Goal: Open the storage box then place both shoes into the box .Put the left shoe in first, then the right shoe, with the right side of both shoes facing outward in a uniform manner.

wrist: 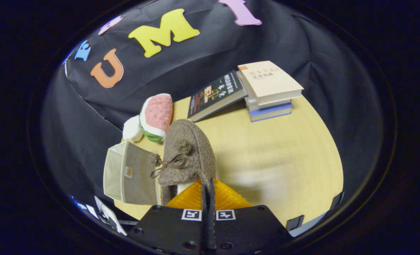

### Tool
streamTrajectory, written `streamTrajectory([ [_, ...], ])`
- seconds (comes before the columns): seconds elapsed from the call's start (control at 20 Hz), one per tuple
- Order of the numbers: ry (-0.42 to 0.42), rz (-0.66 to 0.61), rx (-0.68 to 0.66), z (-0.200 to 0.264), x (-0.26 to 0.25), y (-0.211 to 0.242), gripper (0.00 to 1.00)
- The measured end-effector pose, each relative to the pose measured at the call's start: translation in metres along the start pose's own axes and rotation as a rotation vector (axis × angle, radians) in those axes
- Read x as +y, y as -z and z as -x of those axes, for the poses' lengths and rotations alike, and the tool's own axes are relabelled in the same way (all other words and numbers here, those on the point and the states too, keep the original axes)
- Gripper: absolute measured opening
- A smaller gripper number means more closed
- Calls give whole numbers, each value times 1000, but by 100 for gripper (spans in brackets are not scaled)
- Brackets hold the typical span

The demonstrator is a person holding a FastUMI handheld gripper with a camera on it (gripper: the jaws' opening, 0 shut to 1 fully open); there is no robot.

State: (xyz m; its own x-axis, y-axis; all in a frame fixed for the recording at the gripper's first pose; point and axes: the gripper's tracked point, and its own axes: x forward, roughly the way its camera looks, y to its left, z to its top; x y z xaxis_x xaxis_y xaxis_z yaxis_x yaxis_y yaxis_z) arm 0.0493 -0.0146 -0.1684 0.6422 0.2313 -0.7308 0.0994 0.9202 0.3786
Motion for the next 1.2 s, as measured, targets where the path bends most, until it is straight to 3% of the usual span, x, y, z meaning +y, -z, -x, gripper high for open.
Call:
streamTrajectory([
  [0.75,-109,33,-41,-14,237,15,0],
  [0.95,-99,58,-34,-32,286,30,0],
  [1.2,-26,81,-2,-67,317,59,0],
])
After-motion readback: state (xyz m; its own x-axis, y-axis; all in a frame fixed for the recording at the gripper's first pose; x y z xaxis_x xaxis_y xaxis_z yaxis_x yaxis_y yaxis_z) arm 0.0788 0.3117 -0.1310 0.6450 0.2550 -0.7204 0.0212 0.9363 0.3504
